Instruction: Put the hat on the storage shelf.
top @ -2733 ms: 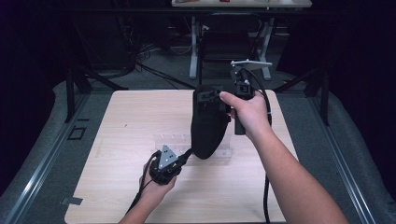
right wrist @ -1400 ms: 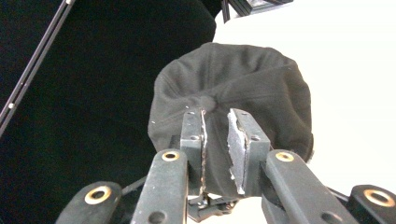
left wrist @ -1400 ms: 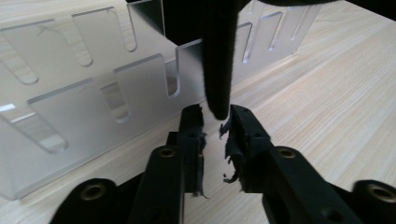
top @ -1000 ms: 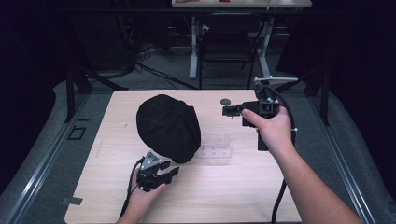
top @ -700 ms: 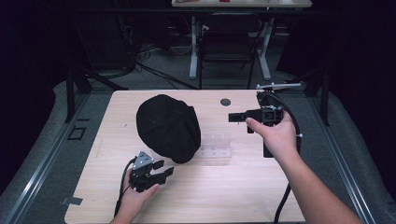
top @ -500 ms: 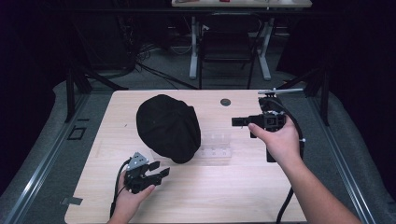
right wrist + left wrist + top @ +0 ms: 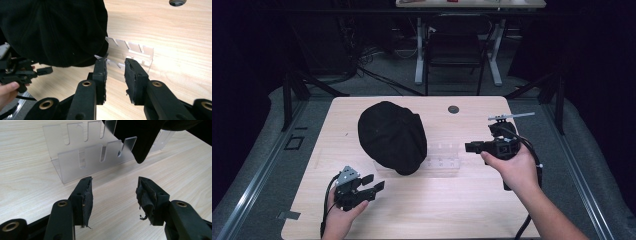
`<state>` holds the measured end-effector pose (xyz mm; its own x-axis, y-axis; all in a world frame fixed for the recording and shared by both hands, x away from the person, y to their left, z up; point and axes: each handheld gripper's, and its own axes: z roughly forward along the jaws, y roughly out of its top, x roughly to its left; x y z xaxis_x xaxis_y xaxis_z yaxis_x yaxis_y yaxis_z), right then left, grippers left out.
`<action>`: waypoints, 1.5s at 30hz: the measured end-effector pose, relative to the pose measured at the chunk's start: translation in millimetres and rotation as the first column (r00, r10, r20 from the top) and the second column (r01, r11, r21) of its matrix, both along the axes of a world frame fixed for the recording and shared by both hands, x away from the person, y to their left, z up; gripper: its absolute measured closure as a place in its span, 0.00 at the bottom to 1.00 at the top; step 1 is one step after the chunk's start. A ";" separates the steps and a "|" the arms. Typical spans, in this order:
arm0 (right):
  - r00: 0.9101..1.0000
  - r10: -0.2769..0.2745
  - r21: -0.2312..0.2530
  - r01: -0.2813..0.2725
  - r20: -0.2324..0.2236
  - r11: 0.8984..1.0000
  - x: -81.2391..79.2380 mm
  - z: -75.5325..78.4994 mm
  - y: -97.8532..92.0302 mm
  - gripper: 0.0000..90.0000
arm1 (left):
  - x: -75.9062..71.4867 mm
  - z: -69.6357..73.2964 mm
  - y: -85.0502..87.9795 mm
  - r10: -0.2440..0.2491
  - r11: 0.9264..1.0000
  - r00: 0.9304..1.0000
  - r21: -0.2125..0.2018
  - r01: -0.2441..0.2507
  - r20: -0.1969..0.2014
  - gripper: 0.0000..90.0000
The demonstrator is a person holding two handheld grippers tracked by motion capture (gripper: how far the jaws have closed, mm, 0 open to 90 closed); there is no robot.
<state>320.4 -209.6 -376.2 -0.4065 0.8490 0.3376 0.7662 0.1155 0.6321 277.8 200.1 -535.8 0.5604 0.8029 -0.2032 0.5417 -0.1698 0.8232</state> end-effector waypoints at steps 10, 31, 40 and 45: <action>0.999 -0.003 -0.085 0.007 0.042 0.996 -15.9 -25.5 -1.3 0.74 | 0.0 -10.3 11.0 0.029 1.000 1.000 0.002 -0.029 0.009 0.51; 0.983 -0.001 -0.243 0.047 0.185 0.969 -42.7 -106.0 -6.4 0.42 | 3.4 -20.1 18.6 0.062 0.997 0.998 0.054 -0.062 0.014 0.46; 0.969 -0.002 -0.271 0.072 0.249 0.960 -52.9 -137.8 -7.5 0.38 | 3.1 -21.3 18.1 0.063 0.993 0.997 0.094 -0.066 0.035 0.41; 0.972 -0.031 -0.254 0.092 0.235 0.963 -54.1 -152.3 -12.1 0.36 | 2.5 -22.3 17.3 0.060 0.992 0.997 0.106 -0.064 0.042 0.39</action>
<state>266.3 -221.7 -528.6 -0.3902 0.9207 0.0053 0.6173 0.2573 0.7435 280.3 217.4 -558.1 0.5142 0.8525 -0.0935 0.5222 -0.2248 0.8226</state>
